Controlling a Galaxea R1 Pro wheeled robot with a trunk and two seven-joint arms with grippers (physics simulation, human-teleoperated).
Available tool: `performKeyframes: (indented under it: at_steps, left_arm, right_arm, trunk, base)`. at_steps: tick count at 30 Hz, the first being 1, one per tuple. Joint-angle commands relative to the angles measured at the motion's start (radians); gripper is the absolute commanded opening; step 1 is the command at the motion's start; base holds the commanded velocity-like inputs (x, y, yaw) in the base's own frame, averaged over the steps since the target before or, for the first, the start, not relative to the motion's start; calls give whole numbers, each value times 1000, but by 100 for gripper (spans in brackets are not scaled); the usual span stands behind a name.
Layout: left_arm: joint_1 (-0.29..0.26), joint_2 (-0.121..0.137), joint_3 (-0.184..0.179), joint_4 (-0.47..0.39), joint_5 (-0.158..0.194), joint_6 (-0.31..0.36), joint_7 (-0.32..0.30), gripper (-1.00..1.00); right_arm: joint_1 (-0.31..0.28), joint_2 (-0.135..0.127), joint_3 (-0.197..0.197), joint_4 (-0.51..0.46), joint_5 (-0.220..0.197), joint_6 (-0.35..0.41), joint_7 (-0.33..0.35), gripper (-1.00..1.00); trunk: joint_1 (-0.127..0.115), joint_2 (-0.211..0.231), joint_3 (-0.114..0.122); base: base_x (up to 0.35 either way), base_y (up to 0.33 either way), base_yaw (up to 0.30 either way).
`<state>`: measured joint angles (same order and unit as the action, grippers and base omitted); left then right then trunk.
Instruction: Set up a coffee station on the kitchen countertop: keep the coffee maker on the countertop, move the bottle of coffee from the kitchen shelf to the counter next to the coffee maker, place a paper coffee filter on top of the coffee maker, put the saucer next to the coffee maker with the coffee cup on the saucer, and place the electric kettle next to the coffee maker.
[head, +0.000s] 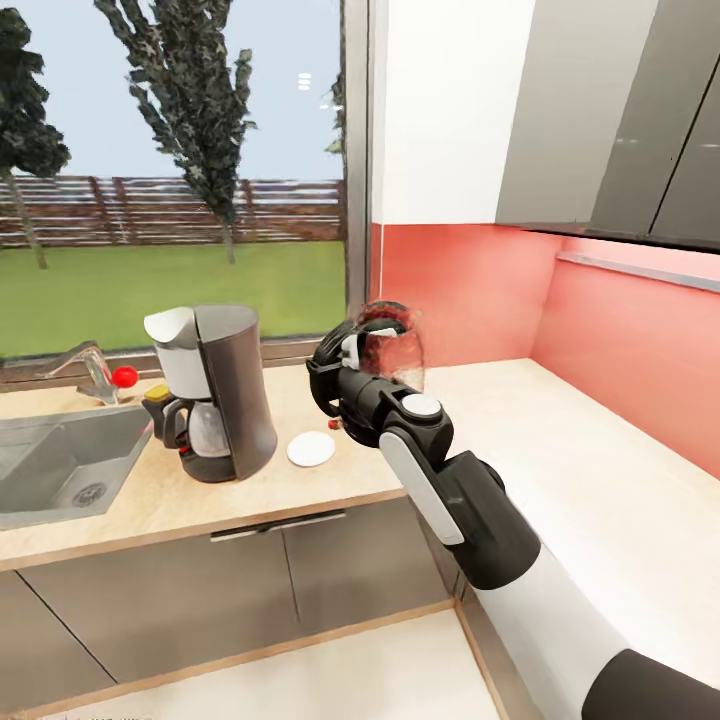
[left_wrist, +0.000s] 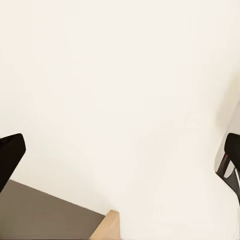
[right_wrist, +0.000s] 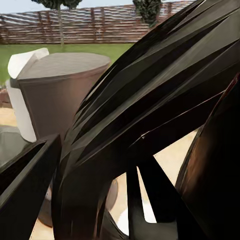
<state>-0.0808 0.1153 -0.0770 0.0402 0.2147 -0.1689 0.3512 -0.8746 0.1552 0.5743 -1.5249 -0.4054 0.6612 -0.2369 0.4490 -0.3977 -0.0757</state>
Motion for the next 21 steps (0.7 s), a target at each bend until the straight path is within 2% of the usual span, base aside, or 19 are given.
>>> performKeyframes:
  at_steps: [1,11,13,18,21]
  left_arm:
    - [-2,0,-8,4,10,-7,0,100]
    - [-2,0,-7,4,11,-7,0,100]
    - [-2,0,-7,4,11,-7,0,100]
    - [-2,0,-8,4,10,-9,0,100]
    - [-2,0,-9,4,9,-9,0,100]
  right_arm:
    - [-1,0,1,-1,-8,3,-10,-100]
    - [-1,-7,2,3,-5,4,-10,-100]
    - [-1,-23,2,2,-4,4,-10,-100]
    - [-1,-83,3,3,-4,3,-9,-100]
    - [-1,-96,5,6,-4,3,-8,-100]
  trunk:
    - [1,-2,-3]
    - [1,-2,-9]
    - [1,-2,-9]
    - [1,-2,-9]
    - [1,-2,-9]
  base:
    - [258,-54,245]
    - [297,-104,223]
    - [304,-123,54]
    - [304,-132,13]
    - [168,-74,2]
